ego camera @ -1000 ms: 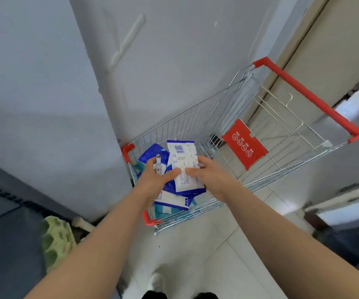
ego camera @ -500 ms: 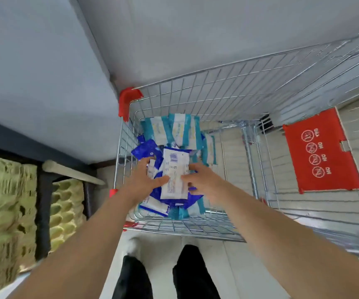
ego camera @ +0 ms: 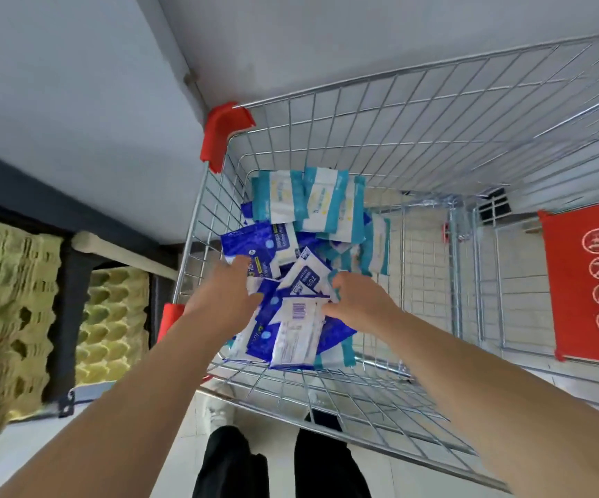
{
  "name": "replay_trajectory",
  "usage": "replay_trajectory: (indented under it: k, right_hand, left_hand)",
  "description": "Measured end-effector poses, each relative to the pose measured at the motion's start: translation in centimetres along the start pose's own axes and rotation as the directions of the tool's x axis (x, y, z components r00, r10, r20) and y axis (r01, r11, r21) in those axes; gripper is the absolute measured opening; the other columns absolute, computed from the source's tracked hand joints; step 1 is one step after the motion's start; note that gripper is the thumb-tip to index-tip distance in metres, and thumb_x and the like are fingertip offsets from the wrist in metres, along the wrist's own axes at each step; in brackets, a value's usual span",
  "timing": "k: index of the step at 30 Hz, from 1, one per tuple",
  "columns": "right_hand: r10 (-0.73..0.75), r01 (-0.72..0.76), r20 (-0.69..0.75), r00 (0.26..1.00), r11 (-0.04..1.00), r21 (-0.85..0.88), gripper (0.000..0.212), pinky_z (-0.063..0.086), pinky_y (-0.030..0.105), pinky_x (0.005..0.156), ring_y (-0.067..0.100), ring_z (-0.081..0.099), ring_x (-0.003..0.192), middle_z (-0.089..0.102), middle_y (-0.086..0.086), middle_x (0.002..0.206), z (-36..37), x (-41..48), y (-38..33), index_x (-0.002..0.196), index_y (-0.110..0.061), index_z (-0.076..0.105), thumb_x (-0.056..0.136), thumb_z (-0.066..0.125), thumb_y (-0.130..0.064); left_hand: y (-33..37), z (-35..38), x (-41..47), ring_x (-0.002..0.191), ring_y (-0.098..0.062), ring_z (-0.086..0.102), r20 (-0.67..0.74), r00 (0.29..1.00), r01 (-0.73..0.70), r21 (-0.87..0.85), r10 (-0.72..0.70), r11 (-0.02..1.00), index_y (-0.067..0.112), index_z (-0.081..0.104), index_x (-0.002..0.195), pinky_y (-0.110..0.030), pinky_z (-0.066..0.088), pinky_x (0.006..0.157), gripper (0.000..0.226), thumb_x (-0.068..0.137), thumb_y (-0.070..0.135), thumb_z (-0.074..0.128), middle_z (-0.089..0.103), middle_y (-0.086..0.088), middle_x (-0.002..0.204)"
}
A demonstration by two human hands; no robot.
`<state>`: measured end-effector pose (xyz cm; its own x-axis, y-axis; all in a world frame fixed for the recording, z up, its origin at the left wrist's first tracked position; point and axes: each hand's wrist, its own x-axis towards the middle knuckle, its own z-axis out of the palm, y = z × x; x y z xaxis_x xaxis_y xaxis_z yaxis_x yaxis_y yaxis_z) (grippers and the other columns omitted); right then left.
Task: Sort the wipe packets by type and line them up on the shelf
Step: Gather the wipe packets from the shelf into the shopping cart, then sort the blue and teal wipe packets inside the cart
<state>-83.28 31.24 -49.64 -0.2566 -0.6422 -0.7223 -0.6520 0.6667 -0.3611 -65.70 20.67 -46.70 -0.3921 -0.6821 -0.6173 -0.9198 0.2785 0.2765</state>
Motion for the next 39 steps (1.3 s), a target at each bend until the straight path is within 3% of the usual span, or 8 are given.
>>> replay_trajectory:
  k: [6, 14, 21, 24, 27, 32, 36, 39]
  right_hand:
    - [-0.084, 0.088, -0.224, 0.971, 0.996, 0.004, 0.034, 0.05, 0.033, 0.082, 0.022, 0.06, 0.101, 0.061, 0.006, 0.122, -5.0, -1.4, -1.1, 0.122, -0.011, 0.057, 0.093, 0.052, -0.028]
    - [-0.044, 0.082, -0.408, 0.912, 0.994, 0.076, 0.049, 0.042, 0.036, 0.1, 0.022, 0.048, 0.125, 0.049, 0.005, 0.141, -8.8, 1.5, -1.7, 0.142, -0.017, 0.042, 0.097, 0.05, -0.035]
    - [0.083, 0.039, -0.376, 0.923, 0.951, 0.306, 0.055, 0.048, 0.037, 0.093, 0.021, 0.056, 0.11, 0.057, 0.004, 0.126, -7.2, 7.8, -1.1, 0.13, -0.015, 0.045, 0.085, 0.068, -0.037]
    - [0.111, 0.103, -0.444, 0.889, 0.896, 0.432, 0.052, 0.052, 0.037, 0.087, 0.013, 0.058, 0.1, 0.06, -0.005, 0.11, -6.8, 9.2, -1.0, 0.122, -0.018, 0.049, 0.078, 0.075, -0.029]
    - [0.208, 0.119, -0.396, 0.895, 0.743, 0.659, 0.052, 0.056, 0.031, 0.074, 0.013, 0.066, 0.088, 0.066, -0.002, 0.102, -6.9, 9.7, -1.0, 0.117, -0.019, 0.049, 0.075, 0.079, -0.024]
    - [0.207, 0.085, -0.297, 0.932, 0.671, 0.736, 0.033, 0.054, 0.017, 0.061, 0.008, 0.066, 0.079, 0.069, -0.001, 0.098, -6.9, 10.2, -1.5, 0.11, -0.014, 0.06, 0.08, 0.074, -0.016]
    - [0.219, 0.111, -0.253, 0.942, 0.511, 0.852, 0.043, 0.051, 0.011, 0.053, 0.008, 0.066, 0.081, 0.068, 0.002, 0.104, -7.4, 9.8, -1.4, 0.118, -0.015, 0.057, 0.08, 0.071, -0.002]
    - [0.178, 0.141, -0.243, 0.954, 0.449, 0.882, 0.044, 0.057, 0.021, 0.069, 0.012, 0.068, 0.088, 0.069, 0.001, 0.104, -8.0, 9.0, -0.8, 0.12, -0.015, 0.058, 0.08, 0.069, 0.001]
  left_hand:
    - [3.9, -4.5, 0.5, 0.099, -0.024, 0.057, -0.255, 0.959, -0.094, 0.14, 0.127, 0.986, 0.017, 0.056, 0.12, -0.032, 0.044, 0.072, 0.031, 0.097, 0.037, 0.045, 0.055, -0.004, 0.114]
    - [6.5, -6.0, 6.4, 0.102, -0.029, 0.055, -0.279, 0.94, -0.142, 0.207, 0.197, 0.968, 0.014, 0.053, 0.117, -0.038, 0.046, 0.078, 0.034, 0.097, 0.04, 0.044, 0.057, -0.01, 0.112]
    - [5.7, -3.2, 13.5, 0.112, -0.035, 0.051, -0.085, 0.995, -0.049, 0.014, 0.05, 0.999, 0.017, 0.036, 0.137, -0.043, 0.046, 0.094, 0.061, 0.09, 0.05, 0.055, 0.043, -0.018, 0.128]
    - [5.4, -2.4, 15.1, 0.107, -0.032, 0.054, -0.117, 0.991, -0.083, -0.116, 0.069, 0.99, 0.017, 0.041, 0.128, -0.039, 0.047, 0.086, 0.064, 0.079, 0.046, 0.071, 0.051, -0.012, 0.118]
    - [4.8, -2.3, 15.7, 0.107, -0.03, 0.055, -0.202, 0.976, -0.125, -0.208, 0.082, 0.97, 0.017, 0.042, 0.127, -0.043, 0.048, 0.086, 0.077, 0.065, 0.04, 0.083, 0.056, -0.008, 0.115]
    - [4.5, -1.8, 15.1, 0.126, -0.027, 0.036, -0.221, 0.96, -0.185, -0.033, 0.173, 0.982, 0.023, 0.043, 0.133, -0.041, 0.035, 0.099, 0.081, 0.065, 0.047, 0.081, 0.054, -0.005, 0.126]
    - [5.2, -1.9, 14.4, 0.111, -0.02, 0.053, -0.169, 0.967, -0.239, -0.347, 0.19, 0.907, 0.023, 0.038, 0.139, -0.033, 0.045, 0.088, 0.074, 0.077, 0.027, 0.078, 0.057, -0.001, 0.122]
    - [6.1, -2.4, 14.4, 0.099, -0.012, 0.058, -0.134, 0.982, -0.186, -0.555, 0.134, 0.811, 0.019, 0.034, 0.141, -0.024, 0.046, 0.078, 0.073, 0.081, 0.022, 0.075, 0.058, 0.007, 0.116]
